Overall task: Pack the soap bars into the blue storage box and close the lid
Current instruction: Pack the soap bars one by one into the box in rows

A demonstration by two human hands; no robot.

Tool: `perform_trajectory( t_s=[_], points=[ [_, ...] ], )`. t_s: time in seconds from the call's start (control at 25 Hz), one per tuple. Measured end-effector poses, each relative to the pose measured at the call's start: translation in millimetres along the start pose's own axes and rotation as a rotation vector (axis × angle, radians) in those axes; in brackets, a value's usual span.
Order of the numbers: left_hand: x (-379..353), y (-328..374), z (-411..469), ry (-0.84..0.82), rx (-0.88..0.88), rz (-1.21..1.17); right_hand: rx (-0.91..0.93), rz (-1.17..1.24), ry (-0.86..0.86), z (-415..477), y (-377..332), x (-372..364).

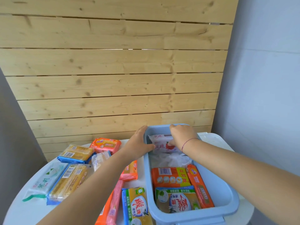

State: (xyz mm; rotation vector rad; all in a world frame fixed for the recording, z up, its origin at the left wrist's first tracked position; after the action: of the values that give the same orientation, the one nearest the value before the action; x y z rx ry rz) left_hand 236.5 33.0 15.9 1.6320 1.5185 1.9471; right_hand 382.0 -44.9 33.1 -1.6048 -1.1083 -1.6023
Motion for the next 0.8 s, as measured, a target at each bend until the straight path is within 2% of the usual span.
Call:
perform_trajectory(
  t_s=[0.24,0.36,0.44,0.56,0.64,0.8],
  points=[
    [-3,6,-7,0.001,-0.036,-0.059,-0.013,0.285,-0.090,6,-7,-8],
    [-1,9,-22,-0.046,-0.060,-0.217,-0.027,0.266,-0.099,-2,-8,-7],
    [5,-10,-38,0.020,0.014,-0.282,-0.035,0.169,-0.095,-11,-9,-2],
    [9,-68,-76,0.220,0.244,0.113,-0.025,0.088,0.031,-26,-9,15],
    [-8,-102,-105,0.186,0.393,0.329,-0.002,0.074,0.107,-37,-10,24],
    [-37,-124,-130,0.102,0.494,0.307,0.047,0.177,0.109,-59,-18,29]
  ],
)
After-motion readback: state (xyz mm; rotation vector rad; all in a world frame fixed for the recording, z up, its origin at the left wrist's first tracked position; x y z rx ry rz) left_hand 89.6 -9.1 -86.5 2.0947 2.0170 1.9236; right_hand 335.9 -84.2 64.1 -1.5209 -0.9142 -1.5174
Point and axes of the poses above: each hand's wrist, its own z-axis towards the middle knuckle, its own x-axis out of the back of the hand, y = z × x, the point moved 4 cm from there along z, towards the middle knuckle, and after that the axes turned 10 degrees about -y, right-handed, at the moved point
